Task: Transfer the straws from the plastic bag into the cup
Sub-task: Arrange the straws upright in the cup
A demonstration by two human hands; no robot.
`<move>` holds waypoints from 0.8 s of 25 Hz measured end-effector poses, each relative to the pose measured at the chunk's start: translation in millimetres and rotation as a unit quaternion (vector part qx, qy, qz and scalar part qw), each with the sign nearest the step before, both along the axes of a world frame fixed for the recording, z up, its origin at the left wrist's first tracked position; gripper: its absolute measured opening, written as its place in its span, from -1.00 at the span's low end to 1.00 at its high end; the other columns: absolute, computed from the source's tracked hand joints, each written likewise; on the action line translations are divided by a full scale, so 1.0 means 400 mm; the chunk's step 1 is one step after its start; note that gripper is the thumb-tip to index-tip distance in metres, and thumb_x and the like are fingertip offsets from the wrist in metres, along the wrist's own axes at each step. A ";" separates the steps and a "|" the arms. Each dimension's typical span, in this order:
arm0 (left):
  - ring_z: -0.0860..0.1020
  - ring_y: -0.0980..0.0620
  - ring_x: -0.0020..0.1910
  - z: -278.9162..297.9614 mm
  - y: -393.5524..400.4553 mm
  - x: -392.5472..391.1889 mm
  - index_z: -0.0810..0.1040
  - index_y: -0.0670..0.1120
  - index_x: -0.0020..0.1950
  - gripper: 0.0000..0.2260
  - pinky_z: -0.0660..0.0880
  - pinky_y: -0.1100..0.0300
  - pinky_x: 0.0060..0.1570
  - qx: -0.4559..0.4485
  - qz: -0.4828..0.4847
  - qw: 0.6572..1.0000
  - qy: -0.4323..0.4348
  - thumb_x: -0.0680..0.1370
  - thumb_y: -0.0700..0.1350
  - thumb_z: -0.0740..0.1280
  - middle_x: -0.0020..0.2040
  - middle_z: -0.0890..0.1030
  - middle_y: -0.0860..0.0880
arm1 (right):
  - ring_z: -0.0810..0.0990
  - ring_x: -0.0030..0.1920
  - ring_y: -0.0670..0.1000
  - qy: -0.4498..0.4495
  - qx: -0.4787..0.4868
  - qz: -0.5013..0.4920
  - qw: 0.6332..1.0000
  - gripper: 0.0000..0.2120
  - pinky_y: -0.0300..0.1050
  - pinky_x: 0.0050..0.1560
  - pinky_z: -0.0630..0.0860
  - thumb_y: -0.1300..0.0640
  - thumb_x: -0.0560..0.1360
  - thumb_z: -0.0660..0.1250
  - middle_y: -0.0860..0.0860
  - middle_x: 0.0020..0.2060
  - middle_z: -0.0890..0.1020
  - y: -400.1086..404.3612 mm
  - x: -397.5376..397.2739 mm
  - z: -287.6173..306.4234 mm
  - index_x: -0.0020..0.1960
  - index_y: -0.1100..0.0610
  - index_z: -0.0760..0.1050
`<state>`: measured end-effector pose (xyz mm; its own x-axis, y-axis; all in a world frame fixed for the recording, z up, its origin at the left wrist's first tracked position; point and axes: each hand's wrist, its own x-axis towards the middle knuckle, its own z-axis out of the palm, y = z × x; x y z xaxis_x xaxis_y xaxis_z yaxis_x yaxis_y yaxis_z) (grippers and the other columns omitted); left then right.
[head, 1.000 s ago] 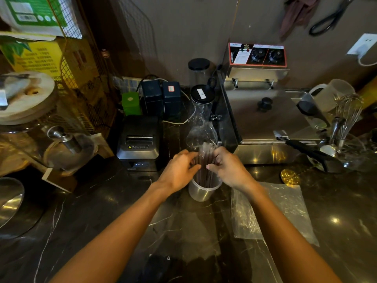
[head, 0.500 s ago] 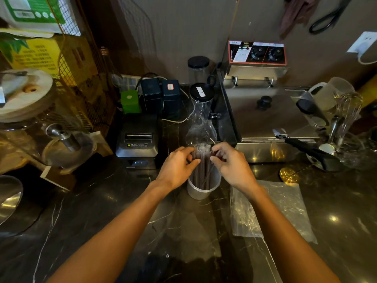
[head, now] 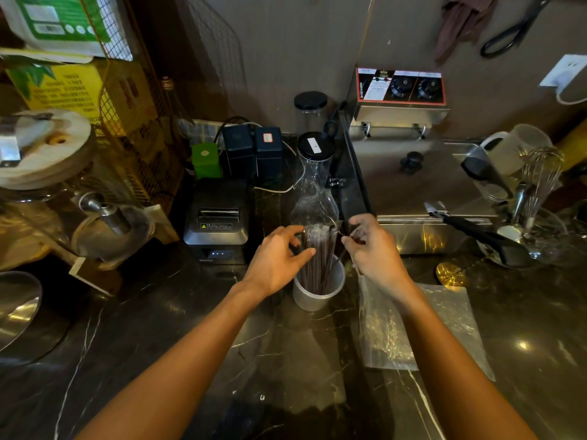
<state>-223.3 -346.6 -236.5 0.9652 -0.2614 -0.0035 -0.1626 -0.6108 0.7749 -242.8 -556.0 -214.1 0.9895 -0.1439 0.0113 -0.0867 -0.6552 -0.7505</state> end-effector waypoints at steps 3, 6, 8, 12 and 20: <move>0.61 0.08 -0.11 0.006 -0.010 0.000 0.48 -0.01 0.45 -0.54 0.65 0.05 0.00 -0.004 -0.003 1.000 0.004 0.57 0.04 0.43 0.08 0.55 0.01 | 0.66 -0.18 0.06 0.023 -0.026 0.005 0.999 -0.71 0.10 -0.08 0.67 0.11 0.60 0.42 -0.06 -0.09 0.56 0.011 0.019 -0.004 0.30 0.10 0.55; 0.62 0.05 -0.07 0.008 -0.011 0.001 0.49 -0.01 0.44 -0.56 0.65 0.03 0.03 -0.011 -0.003 1.000 0.002 0.58 0.03 0.43 0.08 0.56 0.00 | 0.65 -0.17 0.01 0.016 -0.019 0.018 1.000 -0.95 0.14 -0.09 0.68 0.10 0.59 0.42 -0.07 -0.14 0.62 0.025 0.024 -0.007 0.05 0.01 0.61; 0.62 0.05 -0.06 0.006 -0.006 0.001 0.51 0.01 0.41 -0.59 0.65 0.00 0.03 -0.017 -0.005 1.000 0.002 0.58 0.03 0.42 0.07 0.57 -0.01 | 0.66 -0.16 0.01 0.006 -0.021 0.021 1.000 -0.87 0.18 -0.14 0.68 0.09 0.59 0.43 -0.02 -0.13 0.67 0.022 0.024 -0.012 -0.12 -0.05 0.54; 0.62 0.07 -0.09 0.005 -0.001 0.001 0.50 0.03 0.42 -0.59 0.65 0.01 0.03 -0.013 0.006 1.000 0.006 0.58 0.03 0.42 0.08 0.56 0.00 | 0.63 -0.22 0.00 -0.003 -0.004 0.016 1.000 -0.82 0.09 -0.14 0.66 0.07 0.59 0.43 -0.03 -0.18 0.66 0.007 0.021 0.007 -0.17 -0.07 0.52; 0.64 0.10 -0.18 0.013 -0.003 -0.001 0.38 0.03 0.52 -0.45 0.68 0.09 -0.03 -0.032 0.013 0.999 0.011 0.57 0.07 0.43 0.22 0.49 0.03 | 0.67 -0.29 0.06 -0.004 0.025 -0.010 1.000 -0.84 -0.07 -0.40 0.65 0.10 0.59 0.44 0.03 -0.11 0.69 -0.027 0.014 0.091 -0.16 0.02 0.55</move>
